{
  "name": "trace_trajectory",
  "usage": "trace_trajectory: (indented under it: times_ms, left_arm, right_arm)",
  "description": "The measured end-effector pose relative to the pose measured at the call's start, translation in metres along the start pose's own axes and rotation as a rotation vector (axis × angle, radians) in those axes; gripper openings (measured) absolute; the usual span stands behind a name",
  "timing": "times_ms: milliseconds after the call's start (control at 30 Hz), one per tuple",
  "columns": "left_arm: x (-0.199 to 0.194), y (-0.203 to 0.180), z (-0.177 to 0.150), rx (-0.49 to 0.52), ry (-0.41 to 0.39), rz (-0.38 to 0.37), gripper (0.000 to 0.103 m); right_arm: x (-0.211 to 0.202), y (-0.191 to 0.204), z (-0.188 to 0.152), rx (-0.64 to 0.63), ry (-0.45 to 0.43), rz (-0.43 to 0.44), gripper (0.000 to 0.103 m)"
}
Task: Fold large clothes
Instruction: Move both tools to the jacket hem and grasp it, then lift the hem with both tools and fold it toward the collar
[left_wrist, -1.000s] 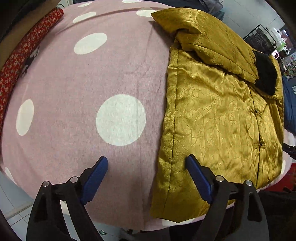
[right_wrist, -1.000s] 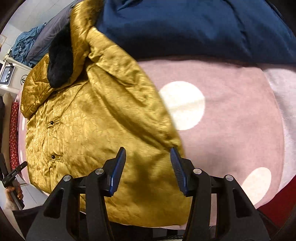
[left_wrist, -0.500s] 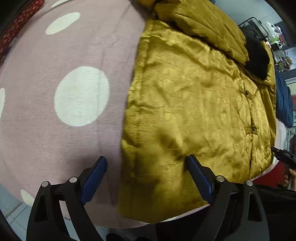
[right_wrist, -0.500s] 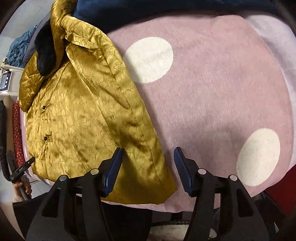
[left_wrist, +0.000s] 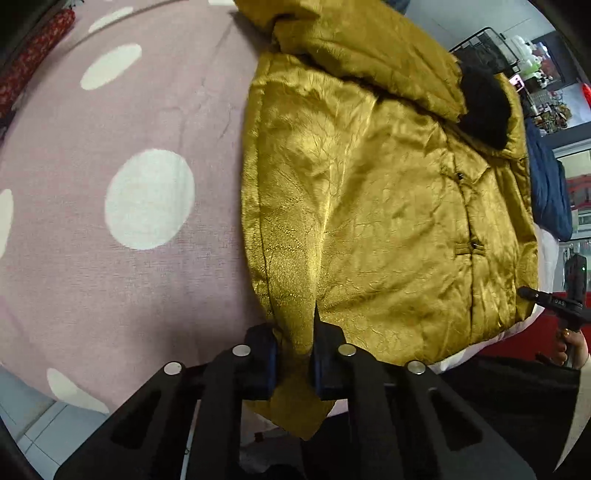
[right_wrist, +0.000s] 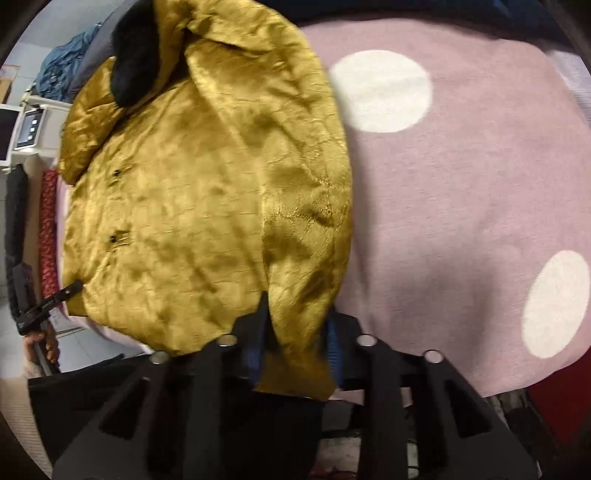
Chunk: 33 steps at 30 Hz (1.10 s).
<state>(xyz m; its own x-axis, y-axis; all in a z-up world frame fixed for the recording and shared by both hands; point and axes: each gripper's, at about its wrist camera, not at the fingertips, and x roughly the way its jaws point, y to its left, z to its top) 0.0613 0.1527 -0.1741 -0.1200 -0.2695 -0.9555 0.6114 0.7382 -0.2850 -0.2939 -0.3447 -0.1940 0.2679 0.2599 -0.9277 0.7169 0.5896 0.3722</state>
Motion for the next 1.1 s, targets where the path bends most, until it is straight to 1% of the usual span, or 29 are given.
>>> trace_trajectory:
  times_ms: [100,167,200,267,300,367,433,467,500,567,633,733,800,867,900,967,1000,1033,1100]
  left_arm:
    - [-0.026,0.01,-0.006,-0.023,-0.051,-0.002,0.01]
    - [-0.029,-0.002,0.0,-0.042,-0.054,-0.006,0.01]
    - [-0.033,0.002,-0.004,-0.039,-0.052,0.014,0.01]
    - [-0.025,-0.001,-0.002,-0.031,-0.037,0.053,0.01]
    - [-0.026,0.006,-0.008,-0.044,-0.027,0.07,0.01]
    - [-0.03,0.028,-0.015,-0.104,-0.009,0.068,0.01]
    - [-0.027,0.041,-0.02,-0.179,0.007,0.064,0.01]
    - [-0.026,0.04,-0.02,-0.191,0.008,0.061,0.01]
    - [-0.023,0.035,-0.019,-0.195,0.009,0.06,0.01]
    - [-0.014,0.018,-0.013,-0.166,0.027,0.074,0.01]
    - [-0.007,0.002,-0.01,-0.113,0.055,0.077,0.01]
    - [0.005,-0.018,-0.005,-0.068,0.075,0.061,0.012]
    - [0.012,-0.027,-0.002,-0.065,0.08,0.051,0.013]
    - [0.02,-0.032,0.001,-0.07,0.083,0.057,0.014]
    - [0.021,-0.032,0.002,-0.083,0.081,0.051,0.015]
    - [0.022,-0.03,0.001,-0.109,0.074,0.047,0.021]
    - [0.024,-0.03,0.003,-0.121,0.072,0.053,0.034]
    - [0.024,-0.022,-0.002,-0.125,0.071,0.059,0.047]
    - [0.02,-0.015,-0.004,-0.125,0.061,0.076,0.06]
  right_arm:
    - [-0.001,0.027,-0.002,-0.069,0.006,0.012,0.02]
    - [-0.001,0.045,-0.001,-0.119,0.017,0.043,0.019]
    - [0.0,0.055,-0.002,-0.141,0.028,0.062,0.018]
    - [0.003,0.071,-0.003,-0.185,0.052,0.087,0.018]
    - [0.005,0.078,-0.004,-0.207,0.062,0.096,0.018]
    - [0.01,0.095,-0.007,-0.25,0.083,0.116,0.018]
    - [0.014,0.106,-0.01,-0.283,0.104,0.132,0.018]
    - [0.018,0.111,-0.012,-0.308,0.12,0.128,0.018]
    - [0.02,0.112,-0.012,-0.321,0.13,0.12,0.018]
    - [0.022,0.107,-0.012,-0.321,0.143,0.099,0.018]
    - [0.023,0.1,-0.01,-0.292,0.151,0.094,0.018]
    - [0.019,0.078,-0.008,-0.246,0.164,0.068,0.018]
    - [0.019,0.068,-0.014,-0.227,0.174,0.049,0.018]
    - [0.019,0.057,-0.021,-0.206,0.188,0.033,0.018]
    - [0.023,0.059,-0.027,-0.199,0.193,0.025,0.018]
    - [0.027,0.052,-0.034,-0.175,0.203,0.017,0.018]
    - [0.03,0.049,-0.036,-0.16,0.205,0.018,0.018]
    - [0.032,0.047,-0.036,-0.147,0.204,0.021,0.018]
    - [0.036,0.046,-0.036,-0.114,0.191,0.038,0.018]
